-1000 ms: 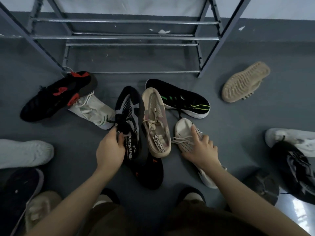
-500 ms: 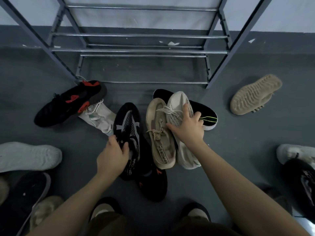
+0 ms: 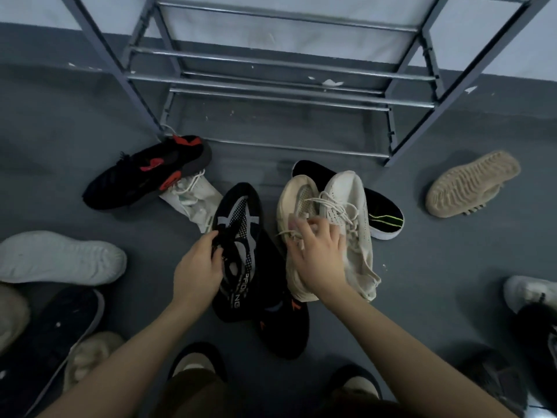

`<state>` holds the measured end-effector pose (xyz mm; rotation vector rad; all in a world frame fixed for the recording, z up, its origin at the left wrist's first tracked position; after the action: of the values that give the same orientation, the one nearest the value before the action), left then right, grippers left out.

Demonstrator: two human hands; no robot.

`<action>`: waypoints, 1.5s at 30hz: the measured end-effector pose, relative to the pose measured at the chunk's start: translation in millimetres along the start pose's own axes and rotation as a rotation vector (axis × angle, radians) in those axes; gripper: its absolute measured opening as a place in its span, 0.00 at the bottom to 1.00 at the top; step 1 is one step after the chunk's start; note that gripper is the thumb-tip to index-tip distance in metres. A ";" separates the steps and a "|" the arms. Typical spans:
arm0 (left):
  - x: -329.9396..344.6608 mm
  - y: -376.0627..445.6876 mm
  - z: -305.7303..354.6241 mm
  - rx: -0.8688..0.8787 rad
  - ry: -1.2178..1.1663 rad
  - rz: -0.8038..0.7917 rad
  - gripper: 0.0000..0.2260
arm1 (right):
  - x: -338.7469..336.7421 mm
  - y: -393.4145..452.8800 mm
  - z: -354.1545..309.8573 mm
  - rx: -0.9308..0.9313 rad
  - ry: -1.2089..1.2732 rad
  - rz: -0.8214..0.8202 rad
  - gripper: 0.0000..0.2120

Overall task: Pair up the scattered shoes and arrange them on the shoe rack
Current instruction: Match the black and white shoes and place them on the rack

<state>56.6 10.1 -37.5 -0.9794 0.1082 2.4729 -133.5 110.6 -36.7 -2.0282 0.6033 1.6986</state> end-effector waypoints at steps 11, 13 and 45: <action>-90.0 -35.9 -77.6 -0.199 0.046 0.257 0.18 | 34.1 -13.0 -177.0 -0.689 0.216 -0.371 0.25; -86.7 -34.5 -99.3 -0.304 0.017 0.230 0.18 | 49.4 -16.9 -194.6 -0.704 0.176 -0.444 0.25; -88.8 126.2 -82.1 -0.060 0.274 0.018 0.20 | 23.7 149.7 -232.8 -1.002 -0.138 0.282 0.03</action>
<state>106.5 -156.8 -51.8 -1.3449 0.1330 2.3561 -29.7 -146.9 -29.2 -2.4678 -0.0748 2.6382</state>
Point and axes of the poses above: each hand's wrist, its own y-axis towards the middle knuckle, its own x-axis out of the palm, z = x × y, the point moved 5 cm from there along y, towards the middle knuckle, and after that the axes turned 12 degrees about -y, right-handed, at the moved point
